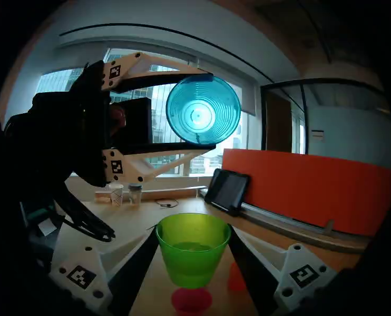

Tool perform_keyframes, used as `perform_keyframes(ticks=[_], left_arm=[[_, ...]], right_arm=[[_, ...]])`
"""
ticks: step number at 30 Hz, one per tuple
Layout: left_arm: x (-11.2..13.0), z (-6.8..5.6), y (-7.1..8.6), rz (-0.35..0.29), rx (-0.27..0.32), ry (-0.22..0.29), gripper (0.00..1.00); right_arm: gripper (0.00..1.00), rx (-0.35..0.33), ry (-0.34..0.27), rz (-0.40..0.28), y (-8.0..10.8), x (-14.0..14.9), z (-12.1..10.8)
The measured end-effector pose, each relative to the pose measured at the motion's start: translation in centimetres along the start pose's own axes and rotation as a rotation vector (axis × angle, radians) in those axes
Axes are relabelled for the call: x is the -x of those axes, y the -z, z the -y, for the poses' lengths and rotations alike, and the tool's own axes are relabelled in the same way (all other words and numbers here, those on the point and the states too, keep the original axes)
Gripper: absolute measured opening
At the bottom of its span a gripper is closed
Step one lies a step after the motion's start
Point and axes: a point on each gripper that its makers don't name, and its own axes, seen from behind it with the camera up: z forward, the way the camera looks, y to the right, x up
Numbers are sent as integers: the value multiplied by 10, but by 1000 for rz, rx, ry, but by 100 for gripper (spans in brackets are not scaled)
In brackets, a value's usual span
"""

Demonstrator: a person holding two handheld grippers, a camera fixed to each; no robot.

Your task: Pour water

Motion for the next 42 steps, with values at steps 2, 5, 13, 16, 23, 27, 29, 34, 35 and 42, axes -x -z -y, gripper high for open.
perform_keyframes(ticks=[2, 5, 13, 16, 23, 27, 29, 34, 35, 42], left_arm=[[0, 2, -1, -3, -1, 1, 88], [2, 5, -2, -4, -2, 8, 88], [15, 7, -2, 18, 5, 140, 88], [23, 6, -4, 32, 8, 223, 88], [34, -2, -10, 55, 27, 427, 88], [40, -5, -13, 69, 33, 534, 88], [43, -5, -13, 74, 35, 591, 88], [48, -7, -13, 81, 42, 723, 87], [48, -7, -12, 81, 44, 750, 87], [53, -15, -12, 95, 65, 939, 88]], right_arm=[[92, 2, 0, 0, 0, 0, -1], [92, 3, -2, -1, 1, 0, -2], [92, 13, -5, -12, 4, -3, -6], [92, 20, -8, -21, 6, -6, -8], [92, 32, -16, -31, 10, -9, -12], [92, 40, -17, -32, 13, -9, -15], [92, 44, -16, -33, 14, -9, -16], [92, 51, -20, -36, 18, -10, -19], [92, 53, -21, -37, 19, -11, -20], [92, 63, -20, -40, 21, -11, -24]])
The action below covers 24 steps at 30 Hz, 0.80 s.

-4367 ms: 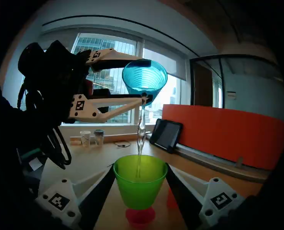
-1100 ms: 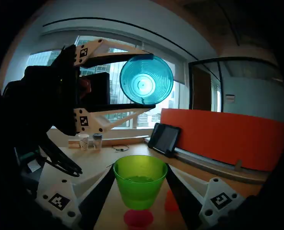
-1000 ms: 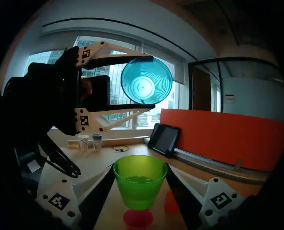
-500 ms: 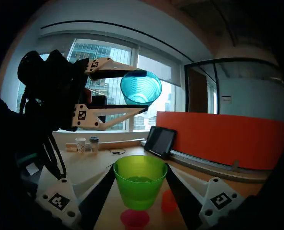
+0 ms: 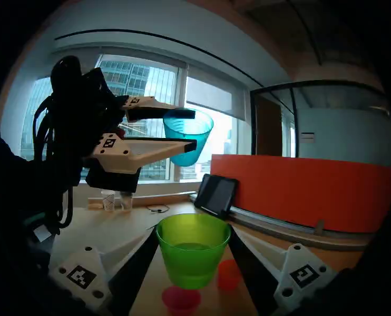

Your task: Pour water

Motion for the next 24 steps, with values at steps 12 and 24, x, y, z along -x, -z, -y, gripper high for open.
perform_keyframes(ticks=[12, 24], left_arm=[[11, 4, -1, 6, 20, 291, 88], [24, 1, 7, -14, 54, 618, 88]], right_arm=[[92, 18, 3, -1, 5, 0, -7], [92, 31, 14, 2, 11, -4, -11]])
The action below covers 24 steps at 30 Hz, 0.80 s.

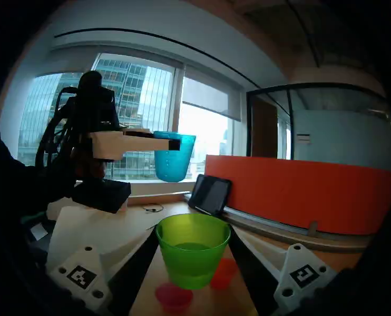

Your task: Pour water

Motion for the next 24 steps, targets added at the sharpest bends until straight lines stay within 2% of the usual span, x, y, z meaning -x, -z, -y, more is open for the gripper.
perform_keyframes(ticks=[3, 6, 15, 24], left_arm=[[2, -3, 1, -11, 21, 72, 88], [4, -5, 2, -17, 35, 116, 88], [22, -1, 8, 9, 38, 121, 88], [64, -5, 20, 73, 51, 118, 88]], right_arm=[[92, 3, 3, 2, 1, -1, -1], [92, 8, 5, 2, 2, -3, -3], [92, 21, 3, 21, 6, 0, -10], [92, 53, -1, 56, 16, 12, -26]])
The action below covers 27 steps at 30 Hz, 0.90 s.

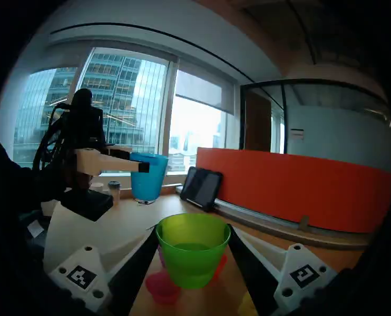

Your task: Pour water

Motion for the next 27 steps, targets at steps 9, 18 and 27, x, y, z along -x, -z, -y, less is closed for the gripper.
perform_keyframes(ticks=[9, 18, 27], left_arm=[[44, 7, 7, 72, -6, -3, 88], [85, 2, 14, 149, 19, 4, 89], [130, -11, 19, 247, 63, -17, 89]], right_arm=[[93, 28, -1, 40, 12, 12, -15], [93, 18, -9, 97, 22, 34, -14], [93, 6, -8, 167, 28, 58, -11]])
